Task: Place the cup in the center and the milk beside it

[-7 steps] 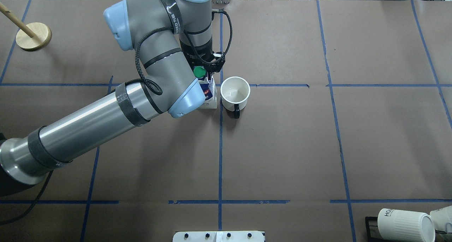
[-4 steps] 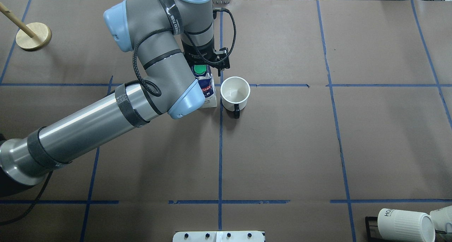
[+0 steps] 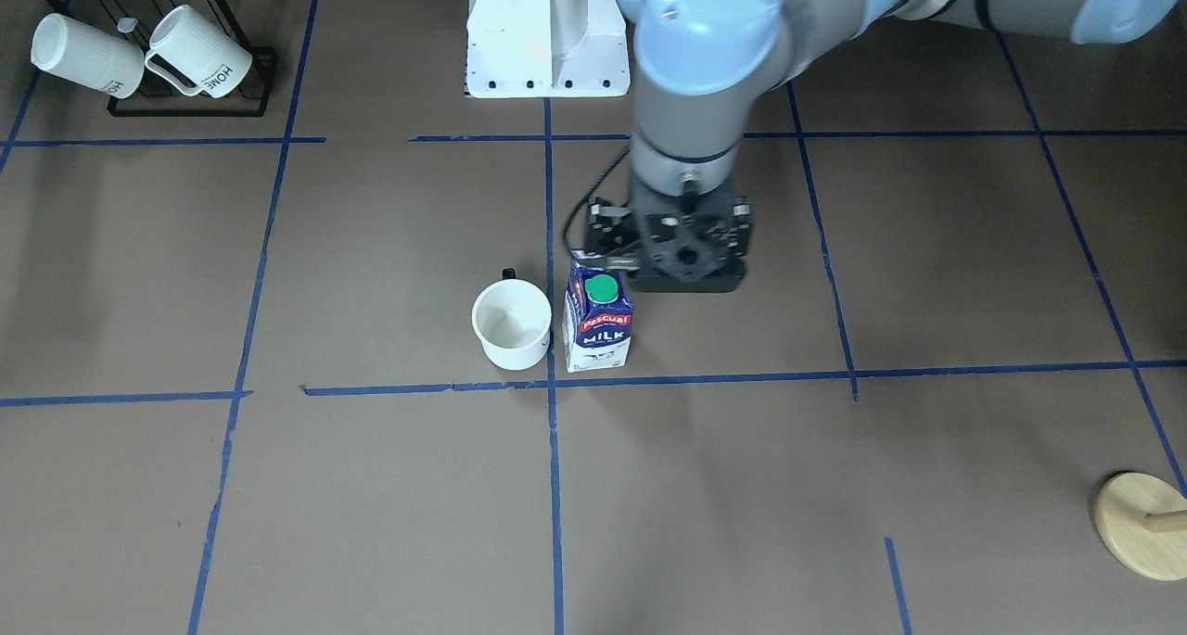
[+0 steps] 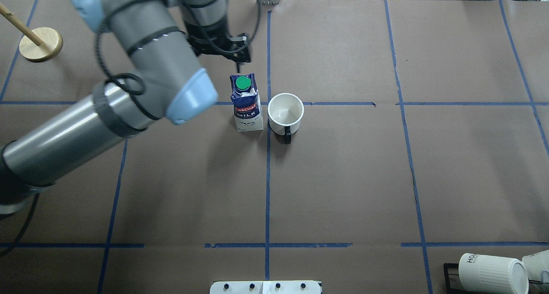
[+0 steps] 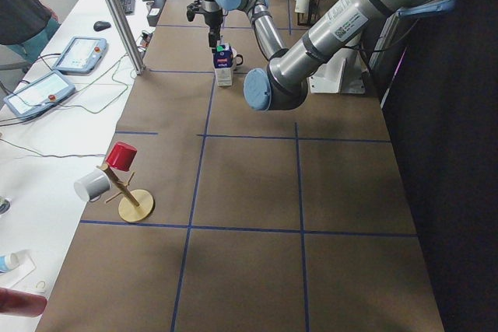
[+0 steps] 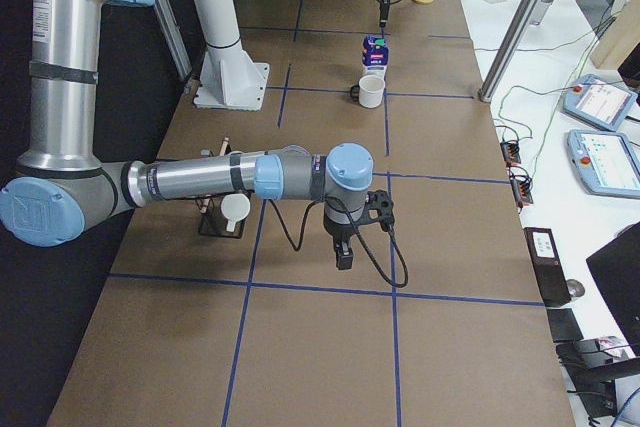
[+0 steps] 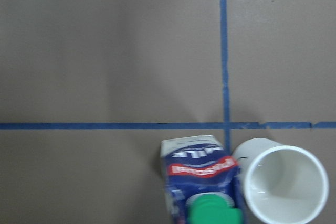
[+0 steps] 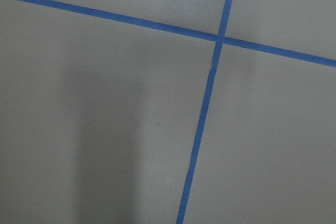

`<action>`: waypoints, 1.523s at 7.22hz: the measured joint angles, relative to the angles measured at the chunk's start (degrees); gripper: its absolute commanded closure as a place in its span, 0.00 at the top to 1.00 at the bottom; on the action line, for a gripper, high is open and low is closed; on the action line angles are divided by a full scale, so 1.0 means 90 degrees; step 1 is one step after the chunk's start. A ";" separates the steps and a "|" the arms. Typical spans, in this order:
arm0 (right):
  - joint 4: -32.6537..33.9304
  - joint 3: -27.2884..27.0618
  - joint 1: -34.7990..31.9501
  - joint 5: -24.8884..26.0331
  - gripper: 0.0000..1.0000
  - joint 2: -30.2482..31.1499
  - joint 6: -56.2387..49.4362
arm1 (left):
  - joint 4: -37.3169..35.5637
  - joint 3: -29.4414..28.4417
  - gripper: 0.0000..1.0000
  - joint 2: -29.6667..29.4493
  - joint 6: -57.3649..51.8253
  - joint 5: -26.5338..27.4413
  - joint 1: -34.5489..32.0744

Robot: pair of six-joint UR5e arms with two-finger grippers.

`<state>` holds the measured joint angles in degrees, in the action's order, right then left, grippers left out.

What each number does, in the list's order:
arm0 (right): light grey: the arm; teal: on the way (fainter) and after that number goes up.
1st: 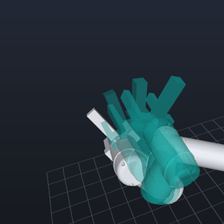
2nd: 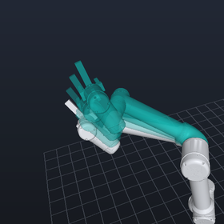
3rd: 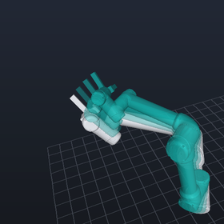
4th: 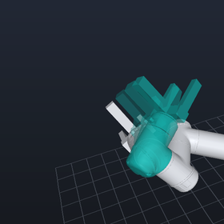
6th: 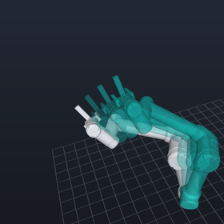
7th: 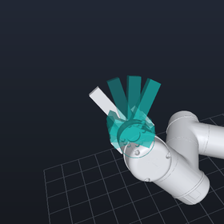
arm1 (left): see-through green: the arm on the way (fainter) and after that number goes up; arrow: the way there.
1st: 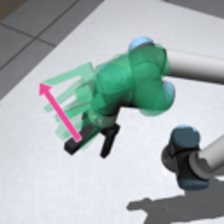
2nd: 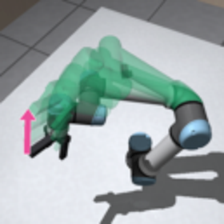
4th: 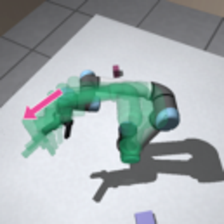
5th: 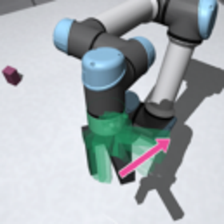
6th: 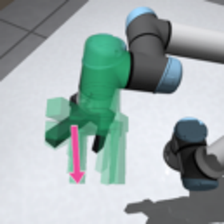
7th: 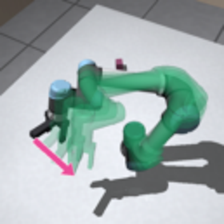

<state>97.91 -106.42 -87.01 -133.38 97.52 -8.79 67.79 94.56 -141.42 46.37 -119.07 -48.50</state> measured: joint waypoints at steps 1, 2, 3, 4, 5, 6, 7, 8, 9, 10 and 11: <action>0.0000 0.0004 0.0000 -0.0009 1.00 0.0003 -0.0002 | -0.0205 0.0631 1.00 0.0777 -0.1035 -0.0205 -0.0470; 0.0000 0.0007 0.0000 -0.0012 1.00 0.0003 -0.0006 | -0.0249 0.1071 1.00 0.1641 -0.2228 -0.0653 -0.1063; -0.0002 0.0010 0.0000 -0.0013 1.00 0.0004 -0.0009 | -0.0240 0.1353 1.00 0.2468 -0.3390 -0.1013 -0.1665; -0.0006 0.0012 0.0000 -0.0014 1.00 0.0002 -0.0010 | -0.0190 0.1476 1.00 0.3177 -0.4311 -0.1186 -0.2242; -0.0007 0.0011 0.0000 -0.0014 1.00 0.0000 -0.0008 | -0.0075 0.1520 1.00 0.3860 -0.5028 -0.1333 -0.2786; -0.0005 0.0010 0.0000 -0.0014 1.00 0.0002 -0.0004 | 0.0075 0.1509 1.00 0.4494 -0.5522 -0.1511 -0.3229; -0.0007 0.0008 0.0000 -0.0014 1.00 0.0005 -0.0001 | 0.0175 0.1468 1.00 0.5047 -0.5771 -0.1654 -0.3553; -0.0009 0.0008 0.0000 -0.0014 1.00 0.0016 -0.0001 | 0.0214 0.1391 1.00 0.5409 -0.5877 -0.1714 -0.3719; -0.0009 0.0008 0.0000 -0.0014 1.00 0.0028 -0.0002 | 0.0234 0.1256 1.00 0.5608 -0.5939 -0.1740 -0.3804; -0.0008 0.0008 0.0000 -0.0014 1.00 0.0037 -0.0004 | 0.0299 0.1147 1.00 0.5766 -0.6046 -0.1761 -0.3907; -0.0004 0.0008 0.0000 -0.0016 1.00 0.0040 -0.0003 | 0.0475 0.1100 1.00 0.5999 -0.6246 -0.1773 -0.4052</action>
<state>97.88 -106.35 -87.01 -133.53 97.88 -8.81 72.06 104.46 -87.43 -9.85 -135.02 -84.97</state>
